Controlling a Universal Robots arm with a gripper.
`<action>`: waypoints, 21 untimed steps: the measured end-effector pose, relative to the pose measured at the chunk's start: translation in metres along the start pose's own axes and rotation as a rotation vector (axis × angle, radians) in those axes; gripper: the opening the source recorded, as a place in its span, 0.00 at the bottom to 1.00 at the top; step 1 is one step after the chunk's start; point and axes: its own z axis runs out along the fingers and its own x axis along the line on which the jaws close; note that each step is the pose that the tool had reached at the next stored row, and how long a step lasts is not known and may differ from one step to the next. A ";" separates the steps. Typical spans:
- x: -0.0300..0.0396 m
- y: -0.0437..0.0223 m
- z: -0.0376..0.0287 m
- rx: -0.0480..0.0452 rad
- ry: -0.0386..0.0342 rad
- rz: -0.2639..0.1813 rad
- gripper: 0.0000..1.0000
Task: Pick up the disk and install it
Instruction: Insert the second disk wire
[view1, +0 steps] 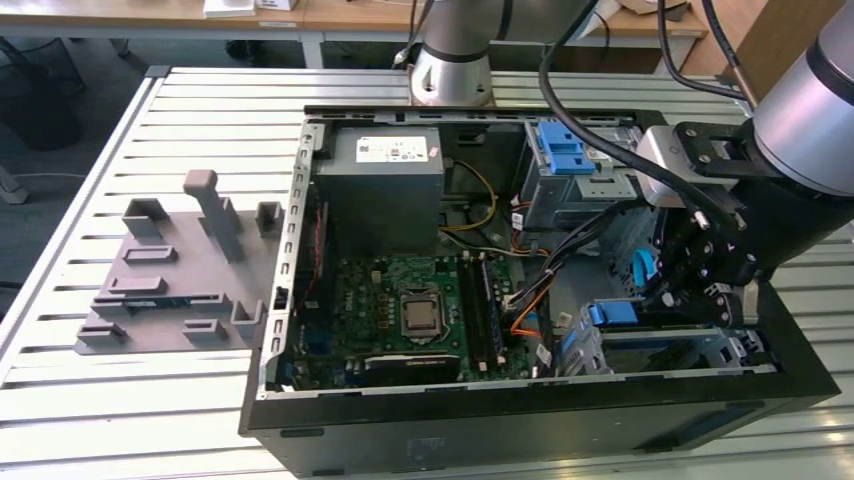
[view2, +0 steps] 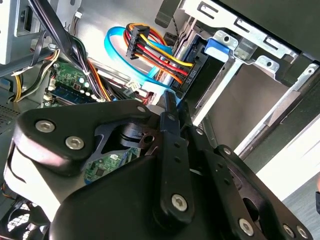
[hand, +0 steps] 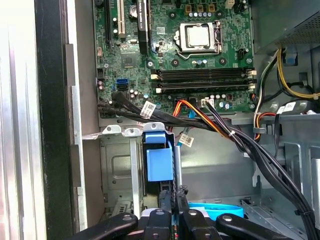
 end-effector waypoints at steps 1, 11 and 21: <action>0.0000 0.0000 0.0000 0.0000 0.0000 0.000 0.16; -0.0002 0.0001 -0.0035 0.0000 0.0000 0.000 0.24; -0.0008 0.0003 -0.0119 -0.0002 0.0000 0.000 0.24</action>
